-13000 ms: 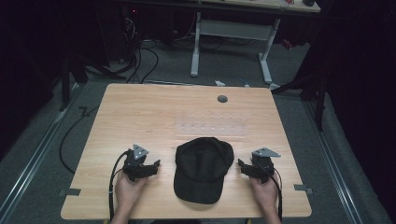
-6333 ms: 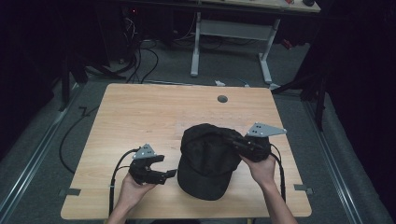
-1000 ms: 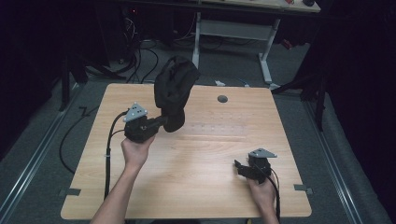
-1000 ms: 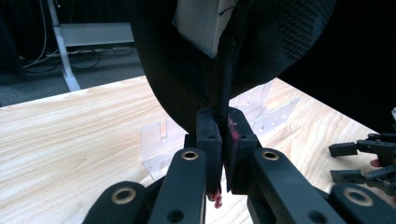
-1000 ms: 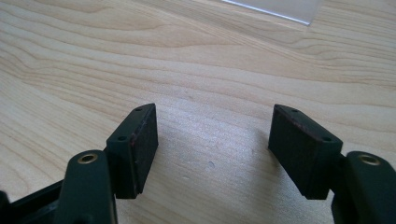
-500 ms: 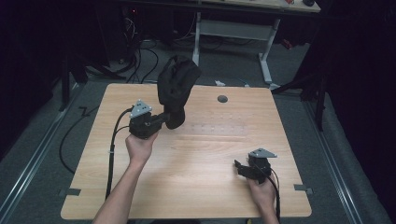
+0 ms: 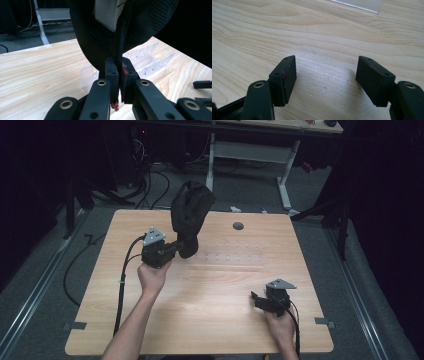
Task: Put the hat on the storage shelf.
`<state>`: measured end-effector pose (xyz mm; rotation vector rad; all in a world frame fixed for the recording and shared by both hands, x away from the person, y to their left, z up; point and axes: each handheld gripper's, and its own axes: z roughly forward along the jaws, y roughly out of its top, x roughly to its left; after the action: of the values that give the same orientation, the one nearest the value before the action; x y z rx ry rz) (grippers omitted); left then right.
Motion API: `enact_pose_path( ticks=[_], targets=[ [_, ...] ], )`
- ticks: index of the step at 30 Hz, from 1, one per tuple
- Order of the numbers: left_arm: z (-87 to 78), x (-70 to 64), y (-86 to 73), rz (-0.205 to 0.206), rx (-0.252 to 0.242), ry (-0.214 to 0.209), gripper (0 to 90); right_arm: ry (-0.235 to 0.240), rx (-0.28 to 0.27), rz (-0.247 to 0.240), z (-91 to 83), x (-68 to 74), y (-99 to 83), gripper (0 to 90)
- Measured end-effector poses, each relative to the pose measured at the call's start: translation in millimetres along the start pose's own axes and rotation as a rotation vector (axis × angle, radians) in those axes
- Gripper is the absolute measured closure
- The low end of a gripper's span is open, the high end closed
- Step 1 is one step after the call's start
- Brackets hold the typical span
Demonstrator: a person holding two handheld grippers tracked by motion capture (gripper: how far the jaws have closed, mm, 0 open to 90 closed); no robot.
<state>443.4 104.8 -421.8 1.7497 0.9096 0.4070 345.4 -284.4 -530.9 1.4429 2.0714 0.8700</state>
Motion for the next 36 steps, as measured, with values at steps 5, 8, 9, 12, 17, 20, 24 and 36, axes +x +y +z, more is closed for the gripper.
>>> enact_pose_path(
  ticks=[5,8,9,12,17,20,24,36],
  targets=[
    [2.9,-0.2,-2.0,0.001,0.004,0.003,86.6,0.0,0.0,0.0,0.0,0.0,0.0,33.0],
    [4.1,0.1,-2.7,-0.001,0.005,0.005,86.6,0.0,0.0,0.0,0.0,0.1,0.0,33.0],
    [4.5,0.1,-2.9,-0.001,0.005,0.006,86.6,0.0,0.0,0.0,-0.1,0.1,0.0,33.0],
    [5.5,-0.7,-3.8,0.001,0.006,0.008,86.6,0.0,-0.001,0.0,0.0,0.1,-0.1,33.0],
    [7.0,-1.7,-6.5,0.002,0.011,0.009,86.5,0.0,-0.001,0.0,0.0,0.1,-0.1,33.0],
    [11.3,-2.4,-12.9,-0.004,0.034,0.008,86.5,0.0,-0.001,0.0,0.0,0.1,-0.1,33.0],
    [13.3,-2.8,-17.1,-0.01,0.043,0.002,86.4,0.0,-0.001,0.0,0.0,0.1,-0.1,32.9],
    [10.1,-0.8,-23.1,-0.031,0.062,-0.007,85.7,-0.001,-0.001,0.0,0.0,0.1,-0.1,33.0]
  ],
)
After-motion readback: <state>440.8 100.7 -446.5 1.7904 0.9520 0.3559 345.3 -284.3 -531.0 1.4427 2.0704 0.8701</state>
